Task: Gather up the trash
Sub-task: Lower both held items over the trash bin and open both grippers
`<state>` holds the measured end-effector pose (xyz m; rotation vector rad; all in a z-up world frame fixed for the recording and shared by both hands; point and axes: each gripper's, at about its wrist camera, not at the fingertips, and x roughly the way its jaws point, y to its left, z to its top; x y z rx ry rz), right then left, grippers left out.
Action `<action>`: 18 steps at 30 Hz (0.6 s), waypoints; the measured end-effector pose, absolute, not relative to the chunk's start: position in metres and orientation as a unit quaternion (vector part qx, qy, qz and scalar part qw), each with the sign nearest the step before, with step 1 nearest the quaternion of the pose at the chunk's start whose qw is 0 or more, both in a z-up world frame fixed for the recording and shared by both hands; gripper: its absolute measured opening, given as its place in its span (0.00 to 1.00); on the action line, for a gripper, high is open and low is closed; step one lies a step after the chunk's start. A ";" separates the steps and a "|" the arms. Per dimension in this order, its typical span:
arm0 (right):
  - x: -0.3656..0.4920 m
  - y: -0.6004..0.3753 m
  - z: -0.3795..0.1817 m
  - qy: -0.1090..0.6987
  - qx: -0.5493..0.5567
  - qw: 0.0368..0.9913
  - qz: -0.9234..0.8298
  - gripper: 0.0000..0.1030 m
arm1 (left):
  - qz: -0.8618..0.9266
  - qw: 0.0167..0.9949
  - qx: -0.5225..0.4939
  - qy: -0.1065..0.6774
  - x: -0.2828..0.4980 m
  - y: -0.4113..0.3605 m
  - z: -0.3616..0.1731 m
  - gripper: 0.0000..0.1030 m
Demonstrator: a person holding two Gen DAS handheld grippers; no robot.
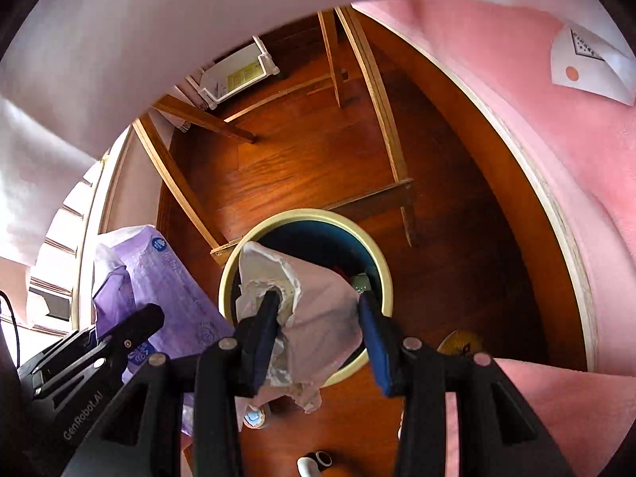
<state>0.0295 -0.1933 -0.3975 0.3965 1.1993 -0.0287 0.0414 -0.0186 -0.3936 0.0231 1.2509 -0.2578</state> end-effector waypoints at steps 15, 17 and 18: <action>0.048 -0.180 -0.431 0.592 0.159 0.790 -0.013 0.45 | -0.102 0.785 0.041 0.609 0.060 -0.029 -0.416 0.45; 0.048 -0.179 -0.434 0.598 0.157 0.786 -0.010 0.47 | -0.098 0.787 0.042 0.608 0.061 -0.029 -0.416 0.54; 0.049 -0.179 -0.435 0.600 0.153 0.785 -0.013 0.49 | -0.095 0.788 0.045 0.607 0.061 -0.029 -0.416 0.55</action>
